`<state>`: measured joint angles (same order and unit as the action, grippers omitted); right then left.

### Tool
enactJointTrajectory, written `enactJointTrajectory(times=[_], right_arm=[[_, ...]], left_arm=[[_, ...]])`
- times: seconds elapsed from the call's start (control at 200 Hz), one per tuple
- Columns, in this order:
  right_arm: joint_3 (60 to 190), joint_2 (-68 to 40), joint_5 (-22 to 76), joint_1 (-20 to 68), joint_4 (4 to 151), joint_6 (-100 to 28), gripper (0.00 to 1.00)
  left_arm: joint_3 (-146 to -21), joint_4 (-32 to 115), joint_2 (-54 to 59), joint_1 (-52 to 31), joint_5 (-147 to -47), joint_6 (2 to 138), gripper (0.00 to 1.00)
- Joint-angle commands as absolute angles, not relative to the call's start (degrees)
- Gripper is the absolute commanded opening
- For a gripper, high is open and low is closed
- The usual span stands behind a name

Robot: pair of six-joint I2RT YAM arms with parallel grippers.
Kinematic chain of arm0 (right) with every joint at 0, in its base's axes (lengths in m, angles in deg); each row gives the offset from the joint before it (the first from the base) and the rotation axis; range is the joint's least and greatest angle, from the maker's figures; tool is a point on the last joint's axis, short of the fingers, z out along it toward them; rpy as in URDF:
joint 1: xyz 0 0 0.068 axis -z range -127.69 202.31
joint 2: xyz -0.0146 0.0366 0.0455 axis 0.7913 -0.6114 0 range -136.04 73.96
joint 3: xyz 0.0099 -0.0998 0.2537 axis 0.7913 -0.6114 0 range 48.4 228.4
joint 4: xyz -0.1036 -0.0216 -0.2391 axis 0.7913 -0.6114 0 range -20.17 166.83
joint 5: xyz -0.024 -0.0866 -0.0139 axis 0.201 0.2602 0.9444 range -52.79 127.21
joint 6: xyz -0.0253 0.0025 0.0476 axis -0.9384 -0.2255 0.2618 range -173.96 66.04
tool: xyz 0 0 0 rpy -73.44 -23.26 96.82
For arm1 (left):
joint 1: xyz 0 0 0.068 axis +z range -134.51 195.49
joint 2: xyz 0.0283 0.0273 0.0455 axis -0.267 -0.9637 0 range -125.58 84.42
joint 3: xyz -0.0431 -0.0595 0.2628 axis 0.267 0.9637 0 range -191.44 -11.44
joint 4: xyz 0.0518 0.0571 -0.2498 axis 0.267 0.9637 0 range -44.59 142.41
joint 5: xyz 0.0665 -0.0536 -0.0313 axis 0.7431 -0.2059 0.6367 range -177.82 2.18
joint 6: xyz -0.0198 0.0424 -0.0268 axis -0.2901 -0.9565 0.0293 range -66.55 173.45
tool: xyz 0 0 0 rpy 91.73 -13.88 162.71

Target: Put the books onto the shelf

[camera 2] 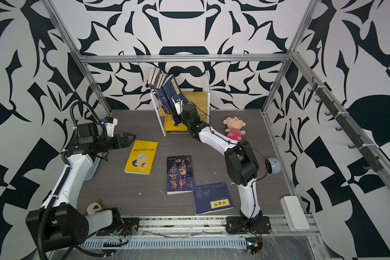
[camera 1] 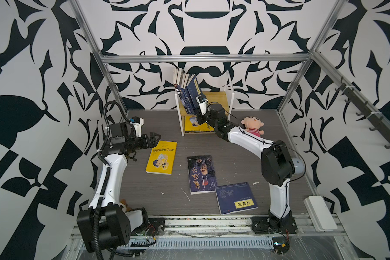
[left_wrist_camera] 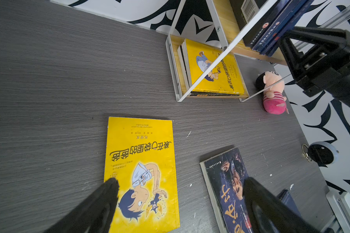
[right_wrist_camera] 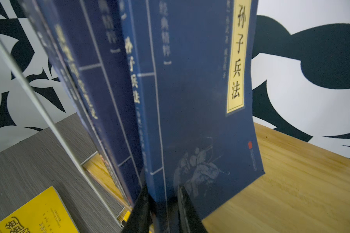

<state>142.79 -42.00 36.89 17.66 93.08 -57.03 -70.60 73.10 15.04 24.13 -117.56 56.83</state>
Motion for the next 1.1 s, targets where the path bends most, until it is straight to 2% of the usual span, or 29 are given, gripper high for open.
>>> enactJointTrajectory(times=[0.0,0.14,0.375,0.55,0.685,0.8,1.015,1.095], right_arm=[[143.07,-40.86,33.26,17.48,95.15,-57.48,0.24],[140.78,-39.79,32.09,17.56,96.16,-58.09,0.24],[135.67,-34.76,34.47,17.53,96.41,-56.37,0.41],[132.11,-29.13,37.93,17.52,94.50,-55.37,0.43],[131.50,-25.63,41.22,17.54,90.98,-56.40,0.38],[133.44,-25.28,46.09,17.60,88.42,-57.86,0.28],[144.48,-32.09,58.63,18.49,82.33,-61.27,0.16],[150.69,-37.58,61.60,18.99,77.58,-62.54,0.16]], left_arm=[[-70.87,73.32,16.18,24.15,-117.55,56.60,1.00],[-70.83,73.14,15.95,24.10,-117.56,56.61,1.00],[-70.68,73.19,16.04,24.44,-117.52,56.61,1.00],[-70.68,73.10,15.78,24.36,-117.62,56.67,1.00],[-70.68,73.17,15.76,24.37,-117.62,56.69,1.00],[-70.73,73.10,15.69,24.52,-117.64,56.76,1.00],[-70.59,72.93,15.95,24.45,-117.80,56.94,1.00],[-70.60,72.92,16.09,24.49,-117.93,56.89,1.00]])
